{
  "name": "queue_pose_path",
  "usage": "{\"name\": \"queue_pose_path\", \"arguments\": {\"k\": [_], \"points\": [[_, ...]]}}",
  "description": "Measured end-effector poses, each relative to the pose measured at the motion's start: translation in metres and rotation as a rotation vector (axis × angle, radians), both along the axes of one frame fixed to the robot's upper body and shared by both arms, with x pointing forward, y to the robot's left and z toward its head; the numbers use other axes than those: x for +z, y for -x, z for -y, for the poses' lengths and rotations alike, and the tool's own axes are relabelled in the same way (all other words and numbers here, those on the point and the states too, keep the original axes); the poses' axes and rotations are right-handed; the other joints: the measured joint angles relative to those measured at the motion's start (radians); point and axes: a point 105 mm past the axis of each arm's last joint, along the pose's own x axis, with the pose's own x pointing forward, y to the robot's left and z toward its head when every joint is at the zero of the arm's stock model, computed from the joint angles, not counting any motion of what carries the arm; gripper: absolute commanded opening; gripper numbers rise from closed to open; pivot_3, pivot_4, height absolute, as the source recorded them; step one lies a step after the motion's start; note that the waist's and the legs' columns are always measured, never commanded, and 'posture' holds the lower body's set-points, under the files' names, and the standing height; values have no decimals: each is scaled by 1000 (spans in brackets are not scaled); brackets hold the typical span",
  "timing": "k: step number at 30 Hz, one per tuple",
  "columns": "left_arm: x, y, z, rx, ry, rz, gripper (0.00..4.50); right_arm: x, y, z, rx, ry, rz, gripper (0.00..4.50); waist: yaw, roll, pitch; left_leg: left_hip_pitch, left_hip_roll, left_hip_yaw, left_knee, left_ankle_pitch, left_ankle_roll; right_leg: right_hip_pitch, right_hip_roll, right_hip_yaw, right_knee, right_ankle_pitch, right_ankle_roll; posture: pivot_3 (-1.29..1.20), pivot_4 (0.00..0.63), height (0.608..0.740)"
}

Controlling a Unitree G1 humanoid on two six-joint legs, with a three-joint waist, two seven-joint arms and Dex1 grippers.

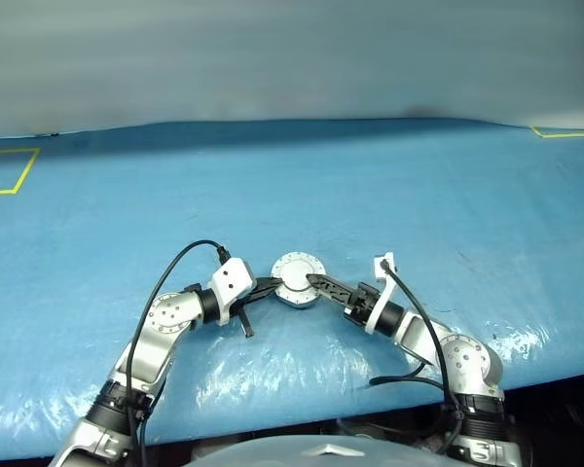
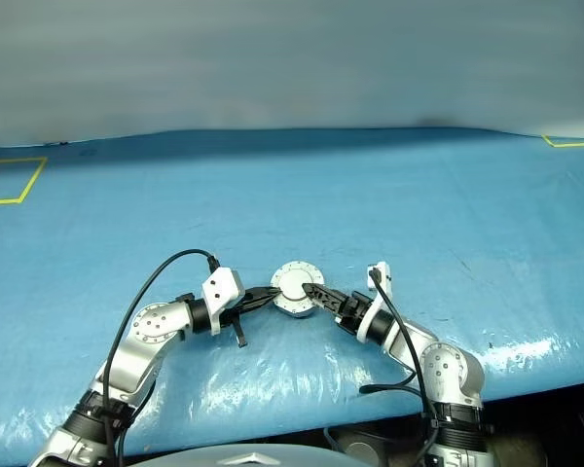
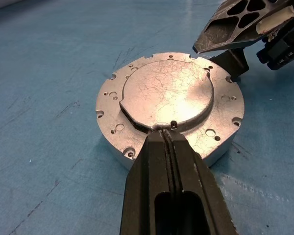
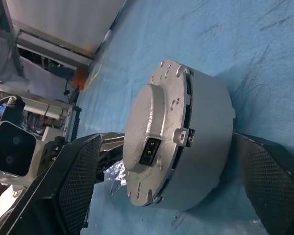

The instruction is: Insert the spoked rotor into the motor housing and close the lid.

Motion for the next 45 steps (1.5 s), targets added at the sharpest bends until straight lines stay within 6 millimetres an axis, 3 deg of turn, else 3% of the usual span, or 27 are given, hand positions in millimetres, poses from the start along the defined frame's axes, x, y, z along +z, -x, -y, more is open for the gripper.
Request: {"name": "queue_pose_path", "arguments": {"k": [4,5,8,12,17,30,34,38,45], "points": [[0,0,0,2,-3,1,0,-2,-5,-4,-35,-53,-17,4447,-1,0,0,0,0,0,0,0,0,0,1,0,0,1,2,0,150,740],[0,0,0,4,-3,2,0,-2,-6,-4,-43,-58,-17,4270,-1,0,0,0,0,0,0,0,0,0,1,1,0,1,2,0,150,740],[0,-1,0,6,-3,2,0,-4,-9,-4,-69,-74,-27,3613,-1,0,0,0,0,0,1,0,0,0,1,2,0,2,3,0,150,740],[0,0,-1,6,-7,3,0,-8,-9,-6,-82,-89,-43,2199,-1,0,0,0,0,1,1,0,0,0,2,3,0,2,3,0,150,740],[-4,-1,-7,22,-27,-7,0,0,-13,-10,-98,-139,-13,1214,-1,2,1,0,0,1,1,1,1,0,3,4,0,2,4,0,150,740],[-4,-3,-12,37,-27,-7,0,-3,-14,-18,-119,-154,-30,1215,-19,2,1,1,0,1,1,3,0,0,4,7,1,3,4,0,150,740],[0,14,-10,-9,88,-102,0,-2,-15,-24,-104,-141,-30,1215,-36,3,3,-1,1,2,0,3,-1,-4,4,11,1,4,5,0,150,740],[16,31,-19,-63,111,-149,0,-3,-18,-28,-102,-156,-56,1215,-42,2,5,-1,4,1,-2,5,-3,-4,5,11,1,5,6,0,150,740],[31,22,-39,84,211,-159,0,0,-20,-28,-122,-231,-96,1215,-39,2,7,-2,5,1,-1,5,-4,-4,9,11,1,4,4,0,150,740]]}}
